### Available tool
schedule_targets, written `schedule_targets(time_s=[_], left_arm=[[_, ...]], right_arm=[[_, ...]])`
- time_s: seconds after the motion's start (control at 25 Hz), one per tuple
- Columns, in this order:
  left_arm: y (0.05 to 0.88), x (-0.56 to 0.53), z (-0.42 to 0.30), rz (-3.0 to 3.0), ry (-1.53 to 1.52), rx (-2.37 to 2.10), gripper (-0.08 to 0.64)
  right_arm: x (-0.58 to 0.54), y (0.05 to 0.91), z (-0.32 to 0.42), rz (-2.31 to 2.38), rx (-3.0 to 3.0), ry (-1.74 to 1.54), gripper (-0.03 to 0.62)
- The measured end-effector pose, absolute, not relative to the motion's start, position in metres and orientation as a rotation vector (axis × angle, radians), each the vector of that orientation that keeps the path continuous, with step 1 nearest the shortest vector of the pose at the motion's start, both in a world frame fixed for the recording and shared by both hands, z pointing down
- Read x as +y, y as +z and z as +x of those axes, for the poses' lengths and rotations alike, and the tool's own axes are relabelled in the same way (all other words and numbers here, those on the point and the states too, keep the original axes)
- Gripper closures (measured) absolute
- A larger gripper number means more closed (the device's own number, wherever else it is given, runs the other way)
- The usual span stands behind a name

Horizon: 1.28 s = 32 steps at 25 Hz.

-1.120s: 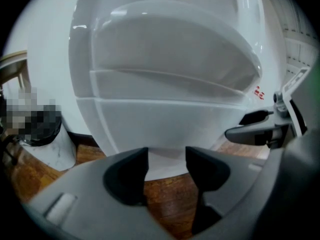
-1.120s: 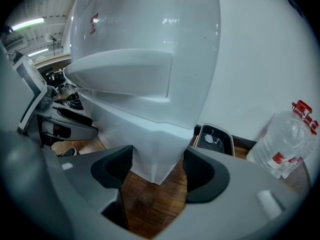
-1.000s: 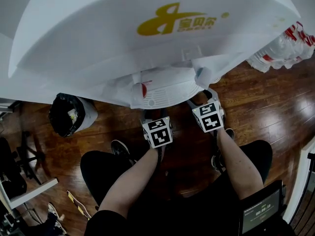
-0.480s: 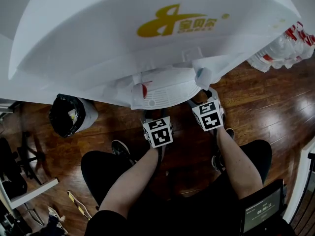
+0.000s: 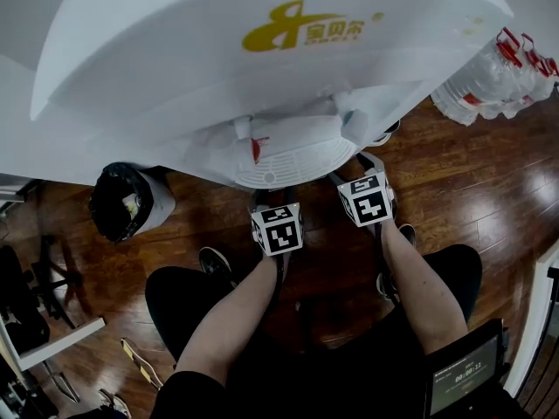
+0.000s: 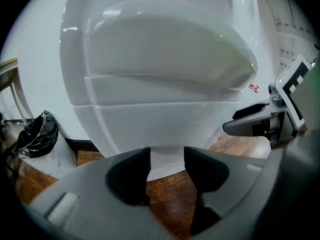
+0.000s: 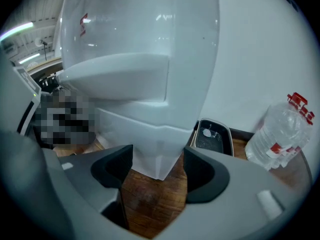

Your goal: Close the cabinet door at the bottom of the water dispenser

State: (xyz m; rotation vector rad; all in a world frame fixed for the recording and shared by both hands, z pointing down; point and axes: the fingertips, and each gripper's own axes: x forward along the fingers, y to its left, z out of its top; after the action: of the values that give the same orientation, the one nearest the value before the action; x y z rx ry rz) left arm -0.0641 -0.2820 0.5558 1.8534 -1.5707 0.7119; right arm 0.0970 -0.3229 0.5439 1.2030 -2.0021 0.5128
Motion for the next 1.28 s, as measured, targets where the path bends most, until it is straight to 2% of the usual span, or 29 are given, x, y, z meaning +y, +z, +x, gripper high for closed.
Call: schedule_targets(time_s=[0.12, 0.2, 0.4, 0.92, 1.28], left_arm=[[0.542, -0.282, -0.057, 1.915, 0.708, -1.565, 0.332], [0.532, -0.279, -0.049, 1.975, 0.707, -1.548, 0.333], [0.515, -0.26, -0.037, 2.098, 0.689, -1.489, 0.361], [0.431, -0.175, -0.023, 2.413, 0.728, -1.389, 0.362], [0.367, -0.102, 0.002, 2.469, 0.55, -1.336, 0.362]], right_arm=[[-0.318, 0.536, 0.098, 1.232, -2.007, 0.546, 0.282], [-0.313, 0.528, 0.095, 1.258, -2.027, 0.578, 0.322], [-0.291, 0.515, 0.078, 1.258, -2.085, 0.567, 0.339], [-0.197, 0.453, 0.071, 1.376, -2.23, 0.552, 0.414], [-0.118, 0.385, 0.055, 1.409, -2.415, 0.485, 0.423]])
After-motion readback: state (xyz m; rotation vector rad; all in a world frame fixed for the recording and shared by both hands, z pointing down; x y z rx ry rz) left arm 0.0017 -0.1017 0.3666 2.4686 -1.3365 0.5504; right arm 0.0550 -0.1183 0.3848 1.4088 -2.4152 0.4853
